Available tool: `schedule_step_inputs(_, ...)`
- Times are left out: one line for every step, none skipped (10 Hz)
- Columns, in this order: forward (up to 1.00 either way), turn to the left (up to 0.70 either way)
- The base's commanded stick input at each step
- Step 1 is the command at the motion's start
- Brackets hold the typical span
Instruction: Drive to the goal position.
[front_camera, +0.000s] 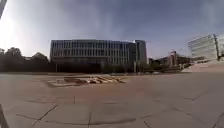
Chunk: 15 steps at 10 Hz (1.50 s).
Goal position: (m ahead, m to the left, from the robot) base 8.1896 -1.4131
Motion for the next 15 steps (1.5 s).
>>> schedule_step_inputs(0.7, -0.35)
schedule_step_inputs(0.7, -0.35)
schedule_step_inputs(0.7, -0.29)
schedule_step_inputs(0.7, -0.19)
schedule_step_inputs(0.7, -0.08)
schedule_step_inputs(0.7, 0.0)
schedule_step_inputs(0.7, 0.0)
schedule_step_inputs(0.7, 0.0)
schedule_step_inputs(0.7, 0.0)
schedule_step_inputs(0.7, 0.0)
schedule_step_inputs(0.7, 0.0)
schedule_step_inputs(0.7, 0.0)
schedule_step_inputs(0.7, 0.0)
schedule_step_inputs(0.7, 0.0)
schedule_step_inputs(0.7, 0.0)
